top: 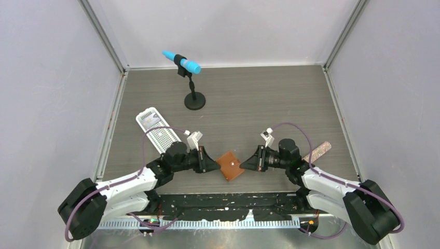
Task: Take the credit cards out of the card holder
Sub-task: Place the card holder at the corner of the board.
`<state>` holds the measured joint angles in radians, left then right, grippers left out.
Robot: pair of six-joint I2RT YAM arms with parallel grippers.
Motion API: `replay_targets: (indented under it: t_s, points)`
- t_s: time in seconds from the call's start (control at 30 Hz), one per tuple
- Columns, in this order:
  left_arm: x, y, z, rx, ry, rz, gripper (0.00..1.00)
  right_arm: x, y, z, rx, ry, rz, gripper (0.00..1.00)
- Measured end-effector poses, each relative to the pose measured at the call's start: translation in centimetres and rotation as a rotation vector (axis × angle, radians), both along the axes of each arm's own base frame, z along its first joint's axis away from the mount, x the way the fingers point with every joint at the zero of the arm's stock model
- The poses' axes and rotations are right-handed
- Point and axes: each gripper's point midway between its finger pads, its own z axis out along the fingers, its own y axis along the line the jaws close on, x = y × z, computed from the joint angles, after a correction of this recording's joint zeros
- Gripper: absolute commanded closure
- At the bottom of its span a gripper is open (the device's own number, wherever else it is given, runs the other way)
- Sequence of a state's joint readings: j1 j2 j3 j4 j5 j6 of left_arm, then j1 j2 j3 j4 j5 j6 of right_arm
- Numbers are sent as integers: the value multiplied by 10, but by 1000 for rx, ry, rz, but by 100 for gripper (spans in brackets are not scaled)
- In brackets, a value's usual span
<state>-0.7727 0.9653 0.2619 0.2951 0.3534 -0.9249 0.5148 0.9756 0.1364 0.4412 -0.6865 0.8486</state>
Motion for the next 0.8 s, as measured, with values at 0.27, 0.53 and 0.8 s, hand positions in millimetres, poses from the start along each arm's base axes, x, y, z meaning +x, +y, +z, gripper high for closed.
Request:
replay_targets:
  t_s: [0.27,0.53,0.8]
  points:
    - [9,16,-54,192,79,49,98,10,-19,-45,-164,65,-90,83]
    - [18,13,-76,271,144,57,60,6,-28,-66,-269,87,-112,76]
    - [16,20,-66,276,119,70,46,9,-10,-41,-382,-44,-81,66]
